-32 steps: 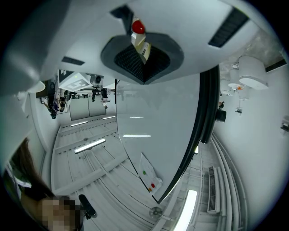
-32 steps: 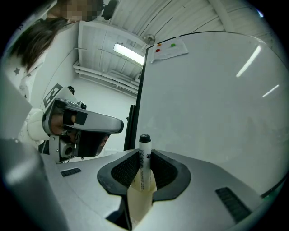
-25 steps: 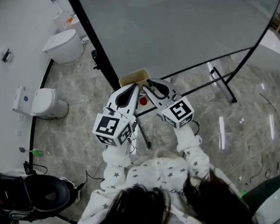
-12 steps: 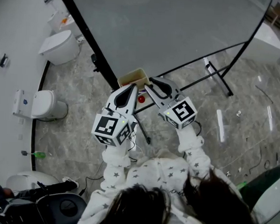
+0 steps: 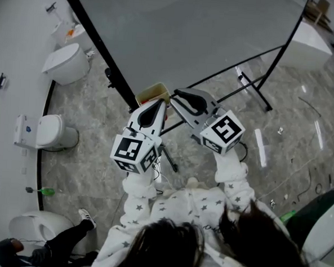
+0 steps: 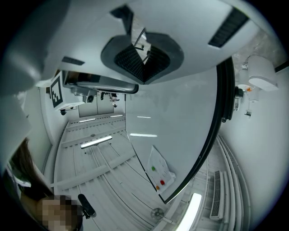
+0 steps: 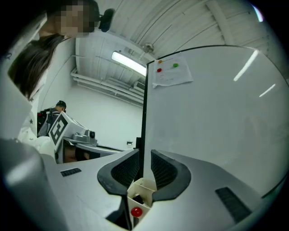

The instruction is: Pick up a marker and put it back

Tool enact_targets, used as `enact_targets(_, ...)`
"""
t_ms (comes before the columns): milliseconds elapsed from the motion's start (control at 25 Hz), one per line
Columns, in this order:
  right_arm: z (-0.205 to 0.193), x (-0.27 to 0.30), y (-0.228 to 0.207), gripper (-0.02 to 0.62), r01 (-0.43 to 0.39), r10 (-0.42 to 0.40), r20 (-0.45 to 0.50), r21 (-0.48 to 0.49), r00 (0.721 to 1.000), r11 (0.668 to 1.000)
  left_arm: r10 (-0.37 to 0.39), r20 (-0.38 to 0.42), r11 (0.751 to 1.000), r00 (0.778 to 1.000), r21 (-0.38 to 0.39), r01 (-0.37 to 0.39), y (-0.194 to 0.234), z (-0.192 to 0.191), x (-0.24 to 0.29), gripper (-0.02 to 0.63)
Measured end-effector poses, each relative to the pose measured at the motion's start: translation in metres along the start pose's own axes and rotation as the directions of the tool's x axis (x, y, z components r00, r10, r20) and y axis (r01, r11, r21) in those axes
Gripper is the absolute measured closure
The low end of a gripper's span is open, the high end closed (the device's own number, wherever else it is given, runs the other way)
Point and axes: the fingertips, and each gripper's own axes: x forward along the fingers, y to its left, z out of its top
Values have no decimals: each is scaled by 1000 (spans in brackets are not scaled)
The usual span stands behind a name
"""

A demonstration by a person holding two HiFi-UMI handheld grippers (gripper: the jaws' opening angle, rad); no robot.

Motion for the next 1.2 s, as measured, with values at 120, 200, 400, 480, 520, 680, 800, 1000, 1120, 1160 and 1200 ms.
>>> enact_targets(120, 1, -2, 4, 512, -25, 25, -4, 1, 1000, 1000, 1, 7, 1000, 1000, 4, -1, 1, -1, -1, 604)
enact_targets(200, 4, -4, 3, 512, -30, 30, 1, -5, 1000, 1000, -3, 9, 1000, 1000, 12, 3, -3, 1, -1, 604)
enact_targets(400, 10, -8, 11, 589, -55, 55, 9, 3, 998, 999, 11, 19, 1000, 1000, 24, -11, -8, 7, -7, 604)
enact_targets(480, 13, -10, 13, 589, -66, 66, 12, 6, 998, 998, 18, 22, 999, 1000, 28, -18, -9, 9, -9, 604)
enact_targets(520, 14, -10, 14, 589, -68, 68, 11, 6, 998, 998, 21, 24, 999, 1000, 29, -22, -9, 10, -10, 604)
enact_targets(680, 14, -10, 17, 589, -77, 77, 8, 15, 997, 997, 28, 31, 999, 999, 31, -29, -10, 13, -13, 604)
enact_targets(800, 11, -7, 16, 589, -77, 78, -3, 28, 997, 997, 25, 34, 999, 999, 37, -26, -10, 14, -12, 604)
enact_targets(1000, -1, 1, 12, 589, -79, 79, -17, 28, 997, 996, 14, 33, 999, 999, 39, -16, -3, 10, -9, 604)
enact_targets(1120, -5, -1, 9, 589, -71, 72, -23, 36, 997, 997, 14, 31, 999, 999, 39, -16, -4, 10, -10, 604)
enact_targets(1160, -5, -2, 9, 589, -67, 68, -25, 37, 997, 997, 14, 32, 999, 999, 40, -15, -5, 10, -11, 604)
enact_targets(1200, -5, -3, 8, 589, -65, 66, -26, 38, 997, 997, 13, 33, 999, 999, 40, -15, -6, 11, -11, 604)
